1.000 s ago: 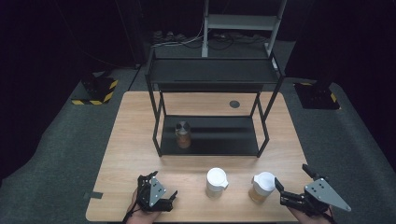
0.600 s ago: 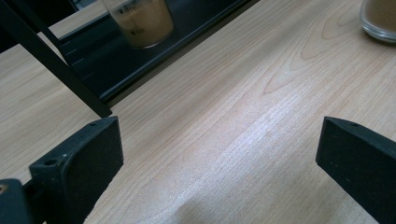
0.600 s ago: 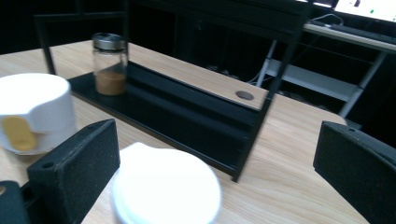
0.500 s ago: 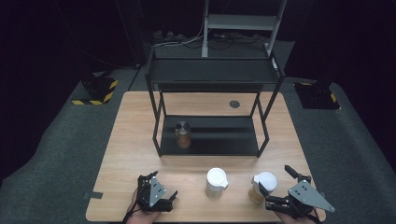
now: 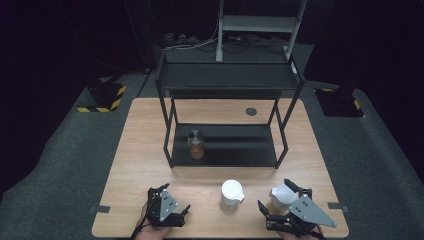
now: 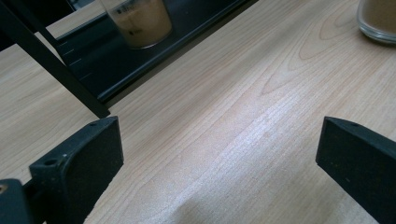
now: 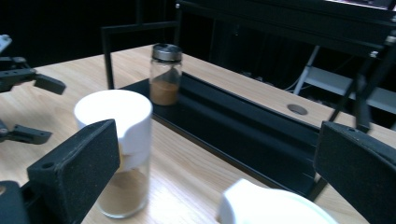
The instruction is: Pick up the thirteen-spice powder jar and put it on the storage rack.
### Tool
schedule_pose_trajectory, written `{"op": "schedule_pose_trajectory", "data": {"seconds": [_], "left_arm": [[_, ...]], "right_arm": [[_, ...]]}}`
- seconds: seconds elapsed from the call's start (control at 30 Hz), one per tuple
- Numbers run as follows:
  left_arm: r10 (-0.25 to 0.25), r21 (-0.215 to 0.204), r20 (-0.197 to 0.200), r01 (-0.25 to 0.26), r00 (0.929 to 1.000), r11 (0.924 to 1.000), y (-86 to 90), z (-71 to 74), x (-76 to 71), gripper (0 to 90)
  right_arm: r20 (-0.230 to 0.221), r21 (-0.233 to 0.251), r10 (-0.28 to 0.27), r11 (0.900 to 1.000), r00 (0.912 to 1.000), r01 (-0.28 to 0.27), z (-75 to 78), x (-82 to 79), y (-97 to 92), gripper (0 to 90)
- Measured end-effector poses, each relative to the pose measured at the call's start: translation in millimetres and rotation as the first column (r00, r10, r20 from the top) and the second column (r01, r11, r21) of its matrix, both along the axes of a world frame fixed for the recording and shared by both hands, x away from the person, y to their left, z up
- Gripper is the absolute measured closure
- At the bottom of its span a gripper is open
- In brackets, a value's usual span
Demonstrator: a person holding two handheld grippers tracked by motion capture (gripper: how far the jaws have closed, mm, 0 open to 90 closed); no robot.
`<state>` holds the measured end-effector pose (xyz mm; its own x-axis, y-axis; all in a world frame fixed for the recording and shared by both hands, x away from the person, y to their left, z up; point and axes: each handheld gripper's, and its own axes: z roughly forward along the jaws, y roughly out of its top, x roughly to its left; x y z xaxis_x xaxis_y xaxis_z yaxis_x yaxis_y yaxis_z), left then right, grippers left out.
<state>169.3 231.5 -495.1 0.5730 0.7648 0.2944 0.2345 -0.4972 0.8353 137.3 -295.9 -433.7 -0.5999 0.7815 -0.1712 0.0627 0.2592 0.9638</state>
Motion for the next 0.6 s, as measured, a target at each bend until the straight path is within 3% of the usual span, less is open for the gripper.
{"op": "schedule_pose_trajectory", "data": {"seconds": [0.6], "left_arm": [[-0.008, 0.000, 0.000, 0.008, 1.0000, 1.0000, 1.3, 0.2, 0.4, 1.1]], "right_arm": [[-0.017, -0.024, 0.094, 0.9952, 0.9954, -0.094, -8.7, 2.5, 37.7, 0.0]]}}
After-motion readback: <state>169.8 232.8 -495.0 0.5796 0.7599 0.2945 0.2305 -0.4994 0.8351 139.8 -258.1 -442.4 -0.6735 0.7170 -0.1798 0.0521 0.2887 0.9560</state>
